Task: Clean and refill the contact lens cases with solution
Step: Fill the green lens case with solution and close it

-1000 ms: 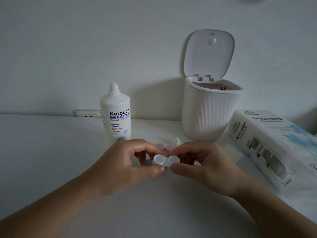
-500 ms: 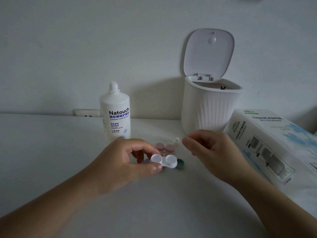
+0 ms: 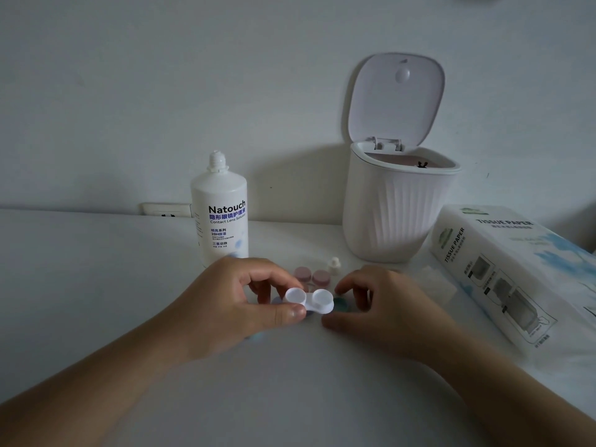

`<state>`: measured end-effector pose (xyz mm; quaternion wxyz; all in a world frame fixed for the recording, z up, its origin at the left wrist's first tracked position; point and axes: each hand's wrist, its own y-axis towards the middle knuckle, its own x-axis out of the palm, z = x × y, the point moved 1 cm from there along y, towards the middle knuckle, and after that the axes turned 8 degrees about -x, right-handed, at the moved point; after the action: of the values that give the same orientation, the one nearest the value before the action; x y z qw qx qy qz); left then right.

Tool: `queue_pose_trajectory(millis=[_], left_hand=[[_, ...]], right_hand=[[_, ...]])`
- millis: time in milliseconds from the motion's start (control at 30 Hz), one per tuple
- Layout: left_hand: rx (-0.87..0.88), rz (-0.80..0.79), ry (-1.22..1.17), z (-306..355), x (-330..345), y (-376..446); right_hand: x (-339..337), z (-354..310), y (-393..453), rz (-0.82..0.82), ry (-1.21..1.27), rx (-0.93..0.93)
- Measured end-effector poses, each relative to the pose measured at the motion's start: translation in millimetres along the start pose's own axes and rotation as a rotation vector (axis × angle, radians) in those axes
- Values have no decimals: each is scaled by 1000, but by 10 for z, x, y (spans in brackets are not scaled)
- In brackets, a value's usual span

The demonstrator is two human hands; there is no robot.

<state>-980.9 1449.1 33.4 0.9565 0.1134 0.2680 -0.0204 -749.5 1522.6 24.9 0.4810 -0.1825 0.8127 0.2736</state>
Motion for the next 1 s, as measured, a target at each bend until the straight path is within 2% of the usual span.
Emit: queue_pose_trajectory(millis=[300,433,833,900,1000], left_hand=[[-12,-6,27,-30,-13,10],[-10,-7,35,-44,-20,12],[-25,-14,54,-47,-27,9],[-24,-15,54,-52,-25,12],[-26,-17,50,-51,-22,12]], right_hand=[[-21,7,-1,11,68,-36],[-65,-25,5,130,286,-12],[-198,-81,-5,221,829,13],[-192,-98,-16,195,950,-10],[-137,-129,-43,70,1056,-82]])
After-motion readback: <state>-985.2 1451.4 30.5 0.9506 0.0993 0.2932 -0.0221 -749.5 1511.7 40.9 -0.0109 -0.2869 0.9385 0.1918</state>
